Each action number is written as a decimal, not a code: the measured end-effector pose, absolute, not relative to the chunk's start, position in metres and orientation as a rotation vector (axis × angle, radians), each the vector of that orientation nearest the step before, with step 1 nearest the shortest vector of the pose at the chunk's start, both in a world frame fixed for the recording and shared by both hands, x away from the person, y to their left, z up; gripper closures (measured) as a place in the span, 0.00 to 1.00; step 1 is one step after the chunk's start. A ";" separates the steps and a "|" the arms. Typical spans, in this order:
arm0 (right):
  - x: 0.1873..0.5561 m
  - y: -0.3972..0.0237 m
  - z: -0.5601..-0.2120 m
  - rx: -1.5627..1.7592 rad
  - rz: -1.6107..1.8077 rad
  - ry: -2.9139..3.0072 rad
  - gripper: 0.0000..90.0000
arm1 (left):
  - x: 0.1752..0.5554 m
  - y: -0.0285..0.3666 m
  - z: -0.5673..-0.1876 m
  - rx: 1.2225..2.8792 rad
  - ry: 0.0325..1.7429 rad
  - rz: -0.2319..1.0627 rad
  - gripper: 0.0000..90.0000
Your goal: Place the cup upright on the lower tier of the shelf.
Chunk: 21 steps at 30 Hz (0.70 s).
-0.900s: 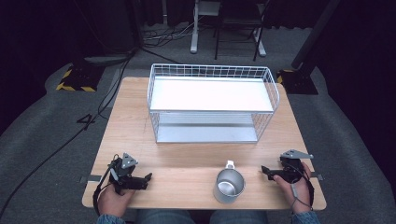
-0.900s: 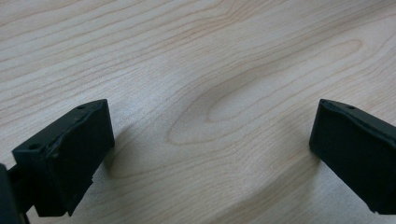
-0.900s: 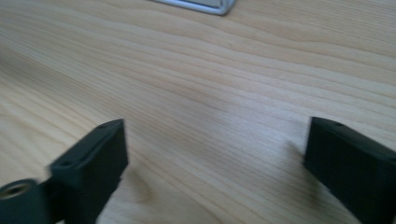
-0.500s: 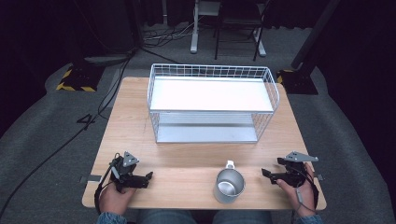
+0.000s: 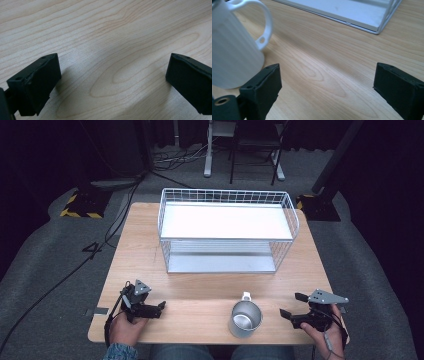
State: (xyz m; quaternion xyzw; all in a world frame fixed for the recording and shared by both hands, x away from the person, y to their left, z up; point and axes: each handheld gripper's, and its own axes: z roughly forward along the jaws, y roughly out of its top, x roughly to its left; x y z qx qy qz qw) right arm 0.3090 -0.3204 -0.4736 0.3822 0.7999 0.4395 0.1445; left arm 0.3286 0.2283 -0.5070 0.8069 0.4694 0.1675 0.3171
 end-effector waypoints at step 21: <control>0.271 -0.287 -0.455 0.878 1.330 2.397 0.11 | 0.328 0.228 -0.507 2.124 1.237 0.441 0.00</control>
